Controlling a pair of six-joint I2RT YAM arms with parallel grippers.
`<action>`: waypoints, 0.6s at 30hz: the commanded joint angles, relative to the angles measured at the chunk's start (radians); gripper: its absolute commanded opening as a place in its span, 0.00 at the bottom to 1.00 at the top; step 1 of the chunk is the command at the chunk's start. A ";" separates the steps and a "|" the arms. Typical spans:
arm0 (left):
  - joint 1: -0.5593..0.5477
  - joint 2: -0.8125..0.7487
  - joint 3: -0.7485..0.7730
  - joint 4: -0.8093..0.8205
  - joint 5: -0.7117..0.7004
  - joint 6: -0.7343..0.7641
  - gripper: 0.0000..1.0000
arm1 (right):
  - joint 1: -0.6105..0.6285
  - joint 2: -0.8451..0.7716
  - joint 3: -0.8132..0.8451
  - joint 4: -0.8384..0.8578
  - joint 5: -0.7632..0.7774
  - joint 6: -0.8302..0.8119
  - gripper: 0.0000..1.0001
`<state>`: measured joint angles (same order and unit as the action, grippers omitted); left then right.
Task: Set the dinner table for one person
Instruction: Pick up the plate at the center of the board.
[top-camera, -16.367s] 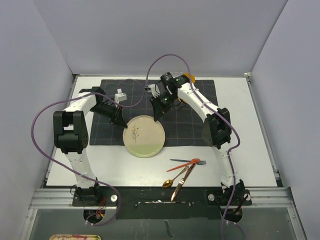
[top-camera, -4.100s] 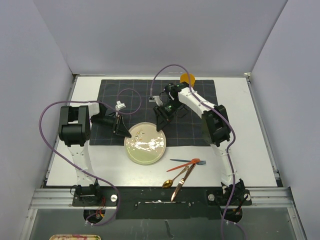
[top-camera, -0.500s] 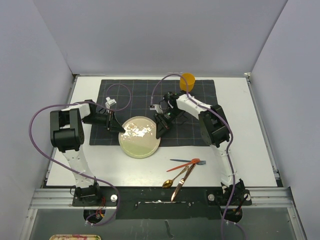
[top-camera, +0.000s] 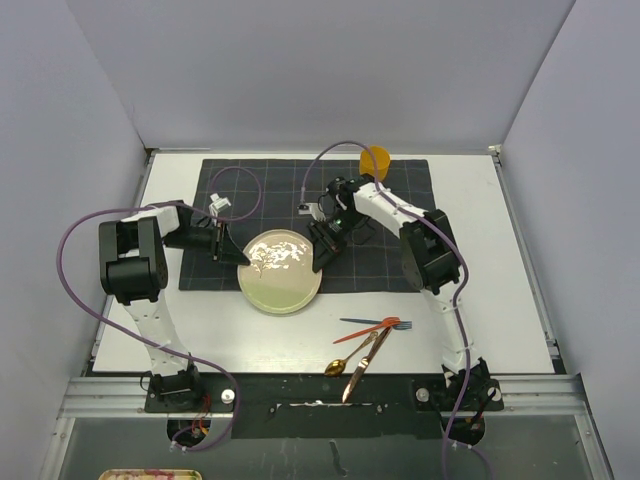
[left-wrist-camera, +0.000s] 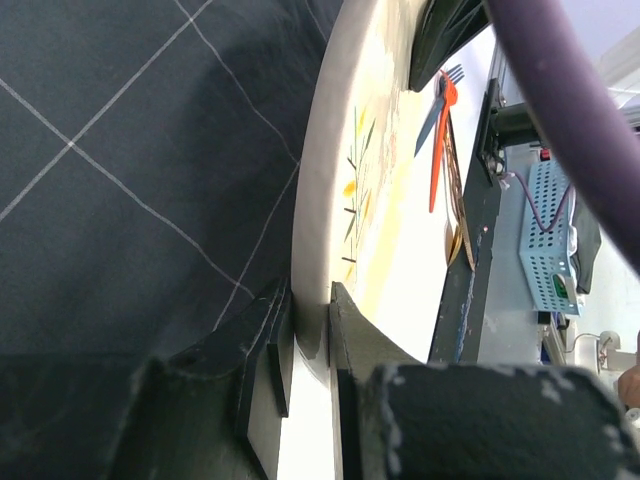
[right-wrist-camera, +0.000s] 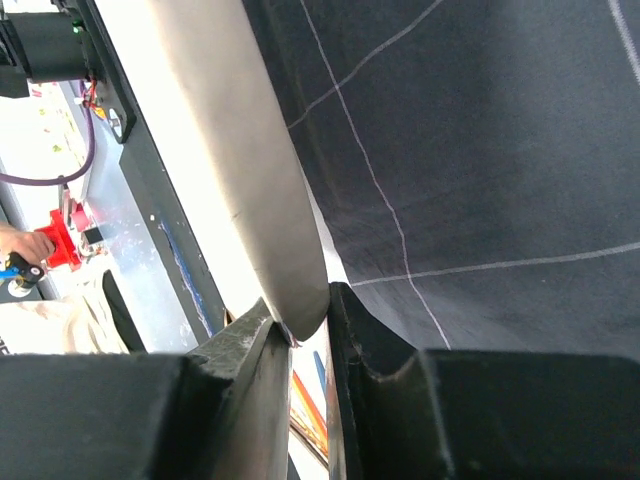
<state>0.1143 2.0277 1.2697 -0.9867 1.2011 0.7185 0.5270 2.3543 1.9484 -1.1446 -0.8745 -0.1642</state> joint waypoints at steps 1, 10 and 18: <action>-0.004 -0.093 0.062 -0.151 0.098 0.021 0.00 | -0.028 -0.073 0.090 0.028 -0.118 -0.009 0.00; -0.005 -0.081 0.170 -0.288 0.106 0.083 0.00 | -0.066 -0.084 0.104 0.040 -0.120 0.011 0.00; -0.030 -0.051 0.247 -0.227 0.088 -0.013 0.00 | -0.093 -0.100 0.134 0.068 -0.062 0.025 0.00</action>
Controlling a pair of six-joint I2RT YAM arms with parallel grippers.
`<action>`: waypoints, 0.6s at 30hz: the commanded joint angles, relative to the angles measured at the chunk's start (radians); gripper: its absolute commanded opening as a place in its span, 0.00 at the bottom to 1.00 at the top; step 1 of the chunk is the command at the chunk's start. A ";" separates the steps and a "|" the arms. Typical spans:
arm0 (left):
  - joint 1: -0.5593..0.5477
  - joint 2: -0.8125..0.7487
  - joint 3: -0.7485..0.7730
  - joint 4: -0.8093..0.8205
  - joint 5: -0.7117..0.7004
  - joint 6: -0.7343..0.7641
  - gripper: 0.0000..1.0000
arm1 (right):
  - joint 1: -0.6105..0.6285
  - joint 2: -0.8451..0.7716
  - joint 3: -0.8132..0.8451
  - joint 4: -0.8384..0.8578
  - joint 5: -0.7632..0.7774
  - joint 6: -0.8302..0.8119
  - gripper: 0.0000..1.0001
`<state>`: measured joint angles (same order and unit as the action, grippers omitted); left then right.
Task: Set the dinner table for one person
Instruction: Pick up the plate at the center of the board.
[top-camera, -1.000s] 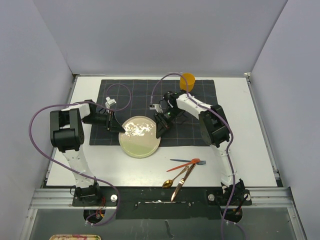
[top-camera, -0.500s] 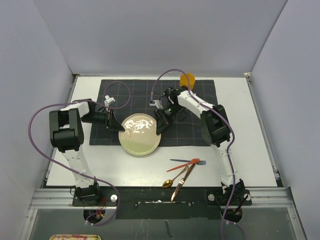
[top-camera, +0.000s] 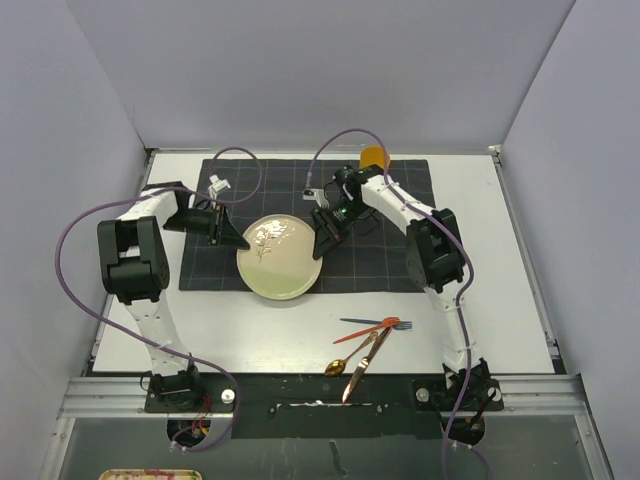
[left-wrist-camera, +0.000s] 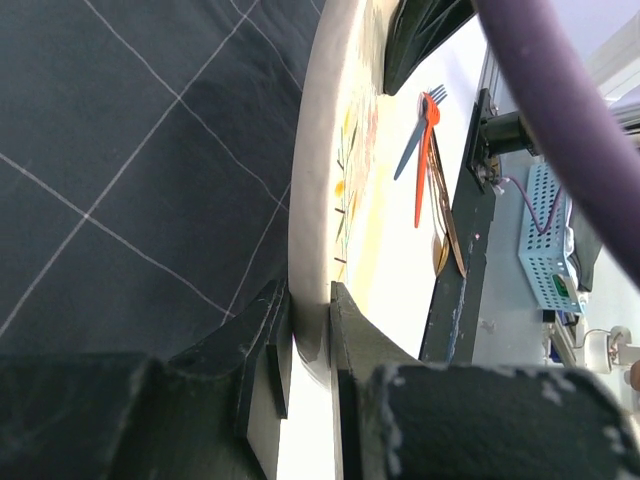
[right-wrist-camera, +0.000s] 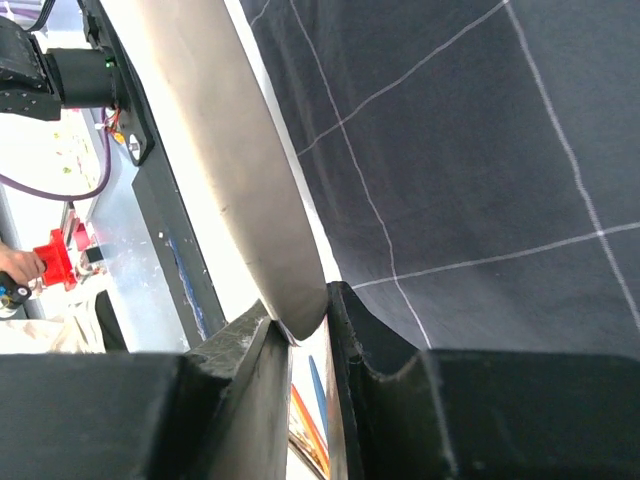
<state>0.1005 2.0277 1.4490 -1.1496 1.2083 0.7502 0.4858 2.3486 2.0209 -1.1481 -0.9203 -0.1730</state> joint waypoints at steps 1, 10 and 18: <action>-0.021 -0.042 0.080 -0.056 0.081 -0.054 0.00 | -0.054 -0.098 0.061 0.075 -0.006 0.034 0.00; -0.074 0.023 0.142 0.071 0.063 -0.162 0.00 | -0.077 -0.140 0.046 0.110 0.066 0.039 0.00; -0.116 0.075 0.194 0.175 0.032 -0.264 0.00 | -0.093 -0.180 0.049 0.133 0.156 0.032 0.00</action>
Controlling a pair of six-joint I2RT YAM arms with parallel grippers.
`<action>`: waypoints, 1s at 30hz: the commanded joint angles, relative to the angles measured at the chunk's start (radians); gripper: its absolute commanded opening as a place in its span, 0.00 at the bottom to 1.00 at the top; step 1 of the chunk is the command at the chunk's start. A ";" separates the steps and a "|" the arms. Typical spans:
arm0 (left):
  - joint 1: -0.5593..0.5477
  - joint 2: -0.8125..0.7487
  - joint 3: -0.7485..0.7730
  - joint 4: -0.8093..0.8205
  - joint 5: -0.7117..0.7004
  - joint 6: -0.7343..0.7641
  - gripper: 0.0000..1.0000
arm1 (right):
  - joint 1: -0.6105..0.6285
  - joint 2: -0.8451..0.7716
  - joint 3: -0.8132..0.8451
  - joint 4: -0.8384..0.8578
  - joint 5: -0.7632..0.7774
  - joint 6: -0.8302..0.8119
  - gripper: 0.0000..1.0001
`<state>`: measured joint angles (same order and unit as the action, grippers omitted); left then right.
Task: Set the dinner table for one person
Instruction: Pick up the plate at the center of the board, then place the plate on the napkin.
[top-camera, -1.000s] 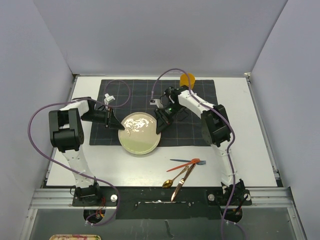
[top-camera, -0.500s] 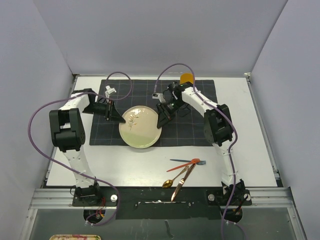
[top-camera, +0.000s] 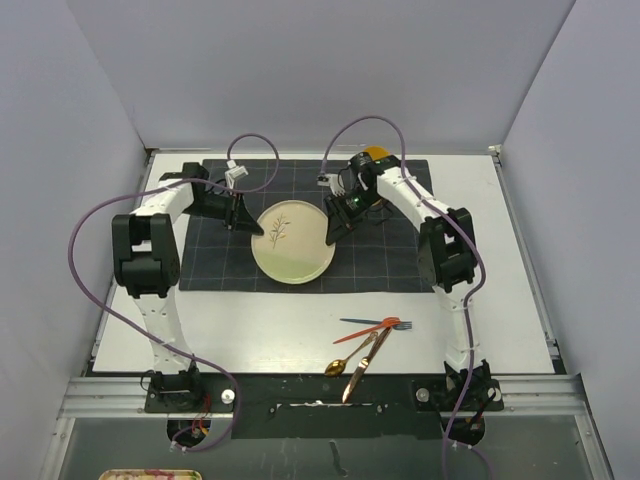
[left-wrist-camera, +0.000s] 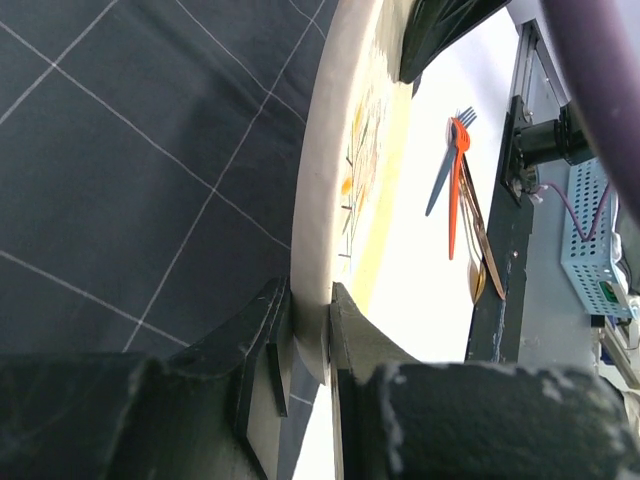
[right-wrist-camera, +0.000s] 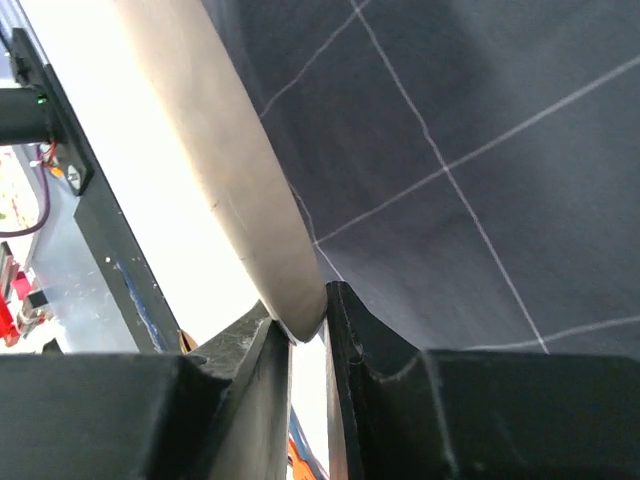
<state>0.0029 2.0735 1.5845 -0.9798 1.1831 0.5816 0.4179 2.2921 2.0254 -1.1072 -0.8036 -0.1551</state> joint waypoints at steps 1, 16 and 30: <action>-0.020 0.033 0.067 0.017 0.053 -0.108 0.00 | -0.026 -0.127 0.051 0.093 0.056 0.014 0.00; -0.018 0.101 0.252 0.022 -0.013 -0.159 0.00 | -0.031 -0.125 0.119 0.090 0.193 0.013 0.00; -0.018 0.090 0.183 0.227 -0.080 -0.263 0.00 | -0.032 -0.152 0.091 0.134 0.326 0.011 0.00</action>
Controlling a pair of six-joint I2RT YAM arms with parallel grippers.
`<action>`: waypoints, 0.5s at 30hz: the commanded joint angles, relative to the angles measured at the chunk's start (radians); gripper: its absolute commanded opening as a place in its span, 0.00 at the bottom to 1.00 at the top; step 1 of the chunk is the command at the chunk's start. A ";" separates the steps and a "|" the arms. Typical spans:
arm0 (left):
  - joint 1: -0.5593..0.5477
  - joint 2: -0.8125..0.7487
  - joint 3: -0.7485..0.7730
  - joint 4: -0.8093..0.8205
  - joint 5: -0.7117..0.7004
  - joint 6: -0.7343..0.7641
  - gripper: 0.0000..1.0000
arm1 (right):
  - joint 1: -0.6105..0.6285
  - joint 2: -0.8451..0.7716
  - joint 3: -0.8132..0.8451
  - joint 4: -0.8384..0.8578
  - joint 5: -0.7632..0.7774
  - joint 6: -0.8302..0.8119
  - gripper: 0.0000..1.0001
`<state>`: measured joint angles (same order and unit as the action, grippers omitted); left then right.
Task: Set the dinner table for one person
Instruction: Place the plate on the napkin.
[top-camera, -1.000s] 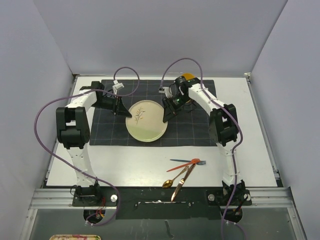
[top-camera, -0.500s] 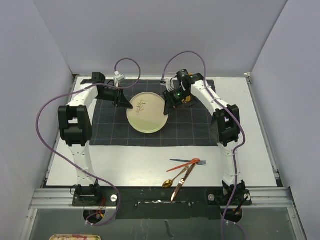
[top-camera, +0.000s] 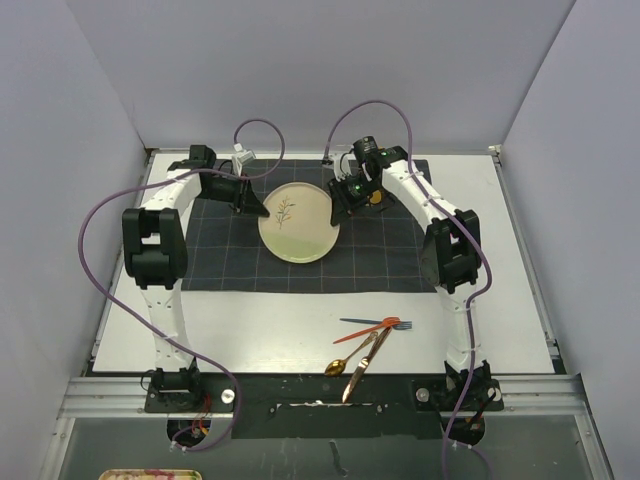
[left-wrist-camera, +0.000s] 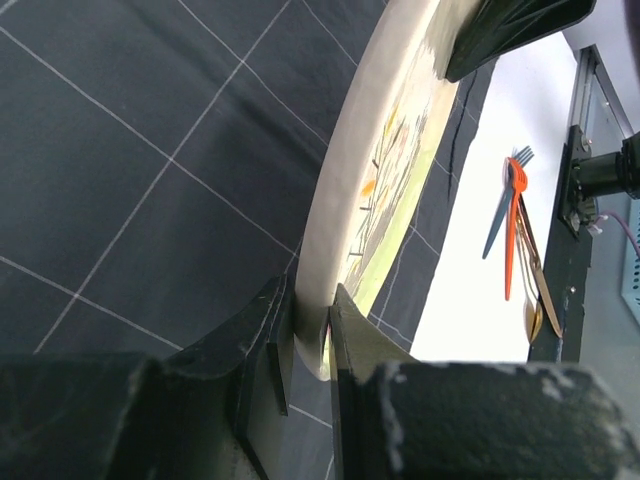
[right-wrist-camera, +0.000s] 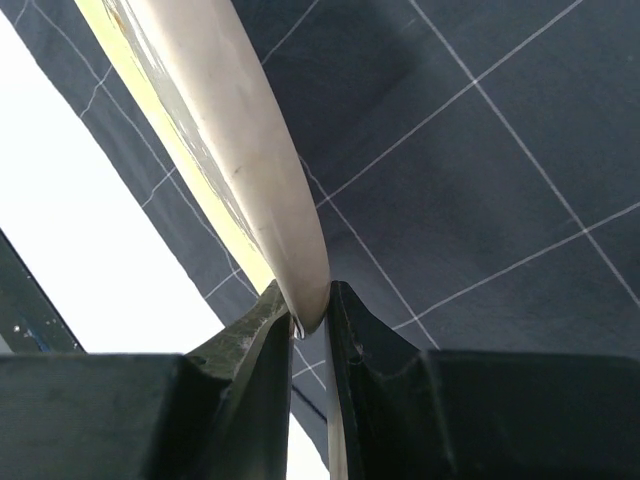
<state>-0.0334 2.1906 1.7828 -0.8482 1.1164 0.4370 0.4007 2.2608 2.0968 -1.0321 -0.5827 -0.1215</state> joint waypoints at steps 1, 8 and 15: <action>0.017 -0.032 -0.023 0.116 -0.023 -0.128 0.00 | -0.015 -0.119 0.020 0.060 0.109 -0.022 0.00; 0.017 -0.011 -0.007 0.150 -0.048 -0.171 0.00 | -0.014 -0.119 0.019 0.068 0.143 -0.003 0.00; 0.016 -0.004 -0.013 0.191 -0.082 -0.201 0.00 | -0.015 -0.123 0.017 0.076 0.188 0.006 0.00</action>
<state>-0.0410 2.1906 1.7565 -0.6910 1.0649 0.3035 0.4015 2.2604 2.0964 -0.9714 -0.4999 -0.1024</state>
